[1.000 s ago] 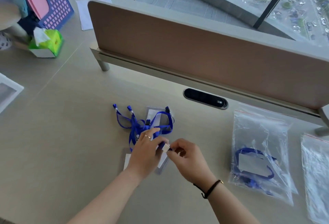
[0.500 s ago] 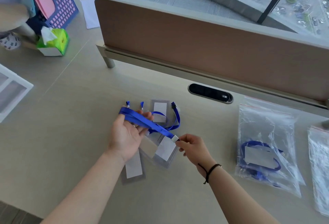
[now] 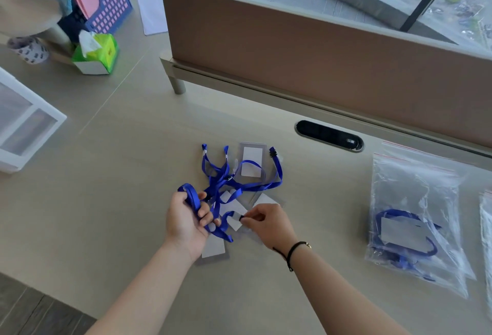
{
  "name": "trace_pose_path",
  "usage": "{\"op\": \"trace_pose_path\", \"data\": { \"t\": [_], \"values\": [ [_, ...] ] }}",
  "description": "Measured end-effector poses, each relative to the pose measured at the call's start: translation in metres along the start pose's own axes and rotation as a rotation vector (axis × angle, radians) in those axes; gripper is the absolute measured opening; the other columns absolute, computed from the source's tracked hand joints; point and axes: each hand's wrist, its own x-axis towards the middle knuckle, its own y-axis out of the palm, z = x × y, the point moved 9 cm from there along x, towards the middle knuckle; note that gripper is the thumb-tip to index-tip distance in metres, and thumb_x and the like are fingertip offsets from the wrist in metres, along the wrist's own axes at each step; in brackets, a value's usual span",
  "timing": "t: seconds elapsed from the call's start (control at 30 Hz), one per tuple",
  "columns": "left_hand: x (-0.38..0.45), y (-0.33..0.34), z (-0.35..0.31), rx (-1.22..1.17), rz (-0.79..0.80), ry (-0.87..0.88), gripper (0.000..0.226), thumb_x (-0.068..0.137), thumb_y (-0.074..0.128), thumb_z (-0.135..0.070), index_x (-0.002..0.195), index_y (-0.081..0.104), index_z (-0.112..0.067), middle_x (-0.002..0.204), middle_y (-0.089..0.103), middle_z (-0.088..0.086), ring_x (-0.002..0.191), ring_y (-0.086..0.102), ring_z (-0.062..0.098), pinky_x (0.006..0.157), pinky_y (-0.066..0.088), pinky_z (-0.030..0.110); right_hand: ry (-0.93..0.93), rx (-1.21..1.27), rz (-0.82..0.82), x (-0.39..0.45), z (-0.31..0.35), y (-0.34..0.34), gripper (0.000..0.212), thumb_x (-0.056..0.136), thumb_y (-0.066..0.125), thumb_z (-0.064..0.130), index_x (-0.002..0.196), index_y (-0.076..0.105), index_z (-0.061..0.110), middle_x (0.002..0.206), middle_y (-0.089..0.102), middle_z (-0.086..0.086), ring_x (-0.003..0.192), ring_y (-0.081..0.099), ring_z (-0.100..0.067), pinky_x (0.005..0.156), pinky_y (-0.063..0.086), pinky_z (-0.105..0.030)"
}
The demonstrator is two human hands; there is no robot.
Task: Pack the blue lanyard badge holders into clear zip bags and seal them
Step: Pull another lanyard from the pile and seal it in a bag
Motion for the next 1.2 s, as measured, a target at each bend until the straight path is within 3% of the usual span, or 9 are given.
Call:
{"op": "trace_pose_path", "data": {
  "t": [0.23,0.33,0.47,0.6,0.77,0.87,0.97,1.13,1.2],
  "values": [
    [-0.005,0.0,0.012,0.55,0.212,0.129,0.042,0.09,0.035,-0.05,0.082,0.056,-0.014,0.077,0.04,0.011,0.058,0.029,0.018,0.052,0.029,0.031,-0.043,0.136,0.141,-0.006,0.028,0.042,0.011,0.085,0.074,0.024,0.09,0.076,0.014,0.079,0.074,-0.001,0.066,0.064,-0.01,0.072,0.06,-0.029],
    [-0.005,-0.004,0.016,0.79,0.179,0.1,0.074,0.084,0.044,-0.079,0.069,0.05,-0.007,0.063,0.04,0.01,0.055,0.033,0.019,0.054,0.029,0.03,-0.015,0.379,0.201,-0.009,0.036,0.053,0.01,0.085,0.071,0.012,0.092,0.077,0.007,0.077,0.074,-0.001,0.068,0.065,-0.013,0.07,0.058,-0.026],
    [-0.004,-0.017,-0.001,1.024,-0.012,0.172,0.066,0.093,0.048,-0.064,0.047,0.047,-0.017,0.039,0.043,-0.007,0.047,0.042,0.015,0.054,0.035,0.029,0.043,0.593,0.239,-0.008,0.038,0.054,0.012,0.089,0.069,0.01,0.098,0.075,0.005,0.081,0.072,-0.013,0.07,0.066,-0.017,0.068,0.056,-0.025],
    [0.003,-0.046,-0.001,0.815,-0.181,0.016,0.07,0.09,0.048,-0.071,0.047,0.027,-0.019,0.04,0.026,-0.008,0.043,0.027,0.017,0.05,0.024,0.029,0.108,-0.03,-0.061,0.012,0.007,0.03,0.041,0.082,0.072,0.036,0.119,0.064,0.022,0.109,0.062,0.003,0.088,0.063,-0.014,0.067,0.056,-0.026],
    [0.007,-0.048,0.012,0.494,-0.129,-0.074,0.069,0.091,0.044,-0.072,0.05,0.032,-0.016,0.044,0.034,0.0,0.062,0.063,0.027,0.074,0.044,0.035,0.036,-0.54,-0.22,0.016,0.01,0.03,0.066,0.071,0.077,0.054,0.123,0.052,0.023,0.117,0.044,0.001,0.103,0.053,-0.019,0.085,0.052,-0.031],
    [0.004,-0.04,0.025,0.286,-0.048,-0.175,0.064,0.082,0.054,-0.074,0.062,0.038,-0.016,0.051,0.031,0.002,0.046,0.045,0.023,0.069,0.052,0.042,0.095,-0.548,-0.287,0.017,0.011,0.025,0.067,0.067,0.082,0.049,0.116,0.048,0.018,0.112,0.049,-0.003,0.1,0.054,-0.022,0.087,0.051,-0.034],
    [0.0,-0.037,0.029,0.266,-0.036,-0.198,0.061,0.068,0.069,-0.072,0.071,0.043,-0.017,0.056,0.025,-0.001,0.047,0.027,0.018,0.049,0.038,0.03,0.204,-0.48,-0.237,0.017,0.002,0.024,0.071,0.063,0.086,0.047,0.114,0.045,0.018,0.107,0.054,-0.004,0.099,0.059,-0.025,0.08,0.052,-0.035],
    [-0.002,-0.031,0.034,0.301,-0.008,-0.17,0.043,0.08,0.076,-0.051,0.077,0.048,-0.018,0.06,0.031,-0.003,0.048,0.024,0.013,0.042,0.025,0.023,0.172,-0.29,-0.053,0.007,-0.014,0.02,0.02,0.086,0.064,0.035,0.089,0.063,0.015,0.086,0.062,0.002,0.076,0.061,-0.016,0.065,0.053,-0.029],
    [-0.004,-0.024,0.038,0.307,-0.009,-0.186,0.033,0.086,0.074,-0.041,0.078,0.052,-0.018,0.062,0.039,-0.002,0.046,0.026,0.012,0.039,0.022,0.022,0.165,-0.163,0.041,-0.005,-0.024,0.017,0.018,0.091,0.059,0.029,0.08,0.065,0.016,0.073,0.06,0.004,0.063,0.055,-0.011,0.056,0.045,-0.023]
  ]
}}
